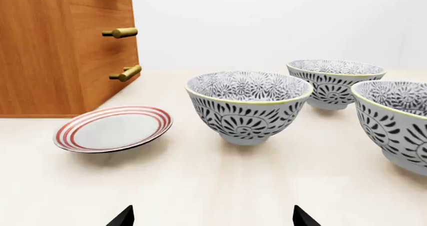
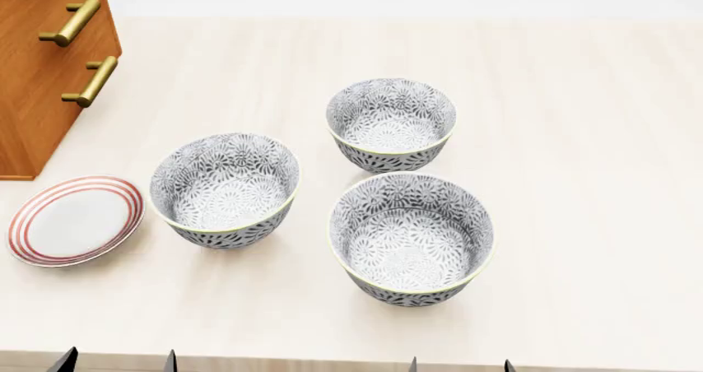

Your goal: Stack the bowl at the front on the bowl in the middle.

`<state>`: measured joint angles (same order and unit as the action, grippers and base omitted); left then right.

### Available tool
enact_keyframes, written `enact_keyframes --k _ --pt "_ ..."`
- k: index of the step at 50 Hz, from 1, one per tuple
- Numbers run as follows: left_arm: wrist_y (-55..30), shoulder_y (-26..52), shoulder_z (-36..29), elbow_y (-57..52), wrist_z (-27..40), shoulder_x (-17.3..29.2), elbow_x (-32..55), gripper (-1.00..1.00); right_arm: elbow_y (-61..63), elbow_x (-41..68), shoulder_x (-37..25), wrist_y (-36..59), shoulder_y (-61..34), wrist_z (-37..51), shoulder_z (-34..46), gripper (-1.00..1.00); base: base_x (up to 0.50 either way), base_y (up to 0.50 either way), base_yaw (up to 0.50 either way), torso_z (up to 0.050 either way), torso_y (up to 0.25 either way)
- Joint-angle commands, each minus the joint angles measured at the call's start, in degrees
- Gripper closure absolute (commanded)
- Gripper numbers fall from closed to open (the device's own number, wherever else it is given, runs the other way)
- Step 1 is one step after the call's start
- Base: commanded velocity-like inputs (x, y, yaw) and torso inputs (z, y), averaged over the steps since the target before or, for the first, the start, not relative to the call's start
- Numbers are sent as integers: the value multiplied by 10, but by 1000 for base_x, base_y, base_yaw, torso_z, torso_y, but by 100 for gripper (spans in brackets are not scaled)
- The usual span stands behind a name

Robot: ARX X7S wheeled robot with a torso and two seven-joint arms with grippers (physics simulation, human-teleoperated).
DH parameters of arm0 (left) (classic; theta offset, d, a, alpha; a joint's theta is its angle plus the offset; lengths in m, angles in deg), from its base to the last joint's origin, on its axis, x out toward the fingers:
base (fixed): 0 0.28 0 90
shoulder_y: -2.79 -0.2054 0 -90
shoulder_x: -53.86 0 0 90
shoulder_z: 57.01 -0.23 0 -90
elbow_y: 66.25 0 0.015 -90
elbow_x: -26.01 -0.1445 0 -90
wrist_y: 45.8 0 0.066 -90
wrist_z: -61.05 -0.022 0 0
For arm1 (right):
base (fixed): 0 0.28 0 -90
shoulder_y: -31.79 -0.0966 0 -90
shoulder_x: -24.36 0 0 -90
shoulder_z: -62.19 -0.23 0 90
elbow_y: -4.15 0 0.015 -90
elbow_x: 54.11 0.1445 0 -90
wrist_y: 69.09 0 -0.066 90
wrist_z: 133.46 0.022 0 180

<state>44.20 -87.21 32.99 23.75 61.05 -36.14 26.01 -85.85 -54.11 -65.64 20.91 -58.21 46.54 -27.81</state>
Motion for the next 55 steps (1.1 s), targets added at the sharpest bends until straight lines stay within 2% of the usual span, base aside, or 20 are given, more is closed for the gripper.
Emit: enact_keyframes --k 1,2,4,13,17,22,28,32,45,55 --pt "0 1 -8 1 8 7 7 -100 -2 10 -10 0 -2 12 12 -100 0 0 0 0 0" --pt "-7 6 -8 5 43 5 -4 -100 -2 10 -12 1 -1 16 16 -100 0 0 0 0 0" --pt "-8 -4 -17 -18 21 16 24 -100 5 13 -16 5 0 23 20 -100 0 0 0 0 0" --pt "-15 -9 -35 -39 29 30 40 -100 27 18 -29 21 1 42 36 -100 0 0 0 0 0" --pt "-41 -4 -39 -69 38 35 42 -100 72 18 -35 57 2 51 40 -100 0 0 0 0 0" --pt "-180 31 -38 -173 50 44 60 -100 214 17 -51 200 -16 51 48 -100 0 0 0 0 0" --pt "-314 77 -38 -278 61 53 83 -100 316 13 -66 367 -79 57 50 -100 0 0 0 0 0" --pt "-388 124 -31 -333 73 54 99 -100 370 10 -76 417 -105 58 52 -100 0 0 0 0 0" --pt "-391 138 -28 -358 88 63 108 -100 412 -14 -82 477 -137 86 65 -100 0 14 0 0 0" --pt "-374 147 -29 -342 98 67 107 -100 403 -18 -88 474 -146 94 74 -100 0 500 0 0 0"
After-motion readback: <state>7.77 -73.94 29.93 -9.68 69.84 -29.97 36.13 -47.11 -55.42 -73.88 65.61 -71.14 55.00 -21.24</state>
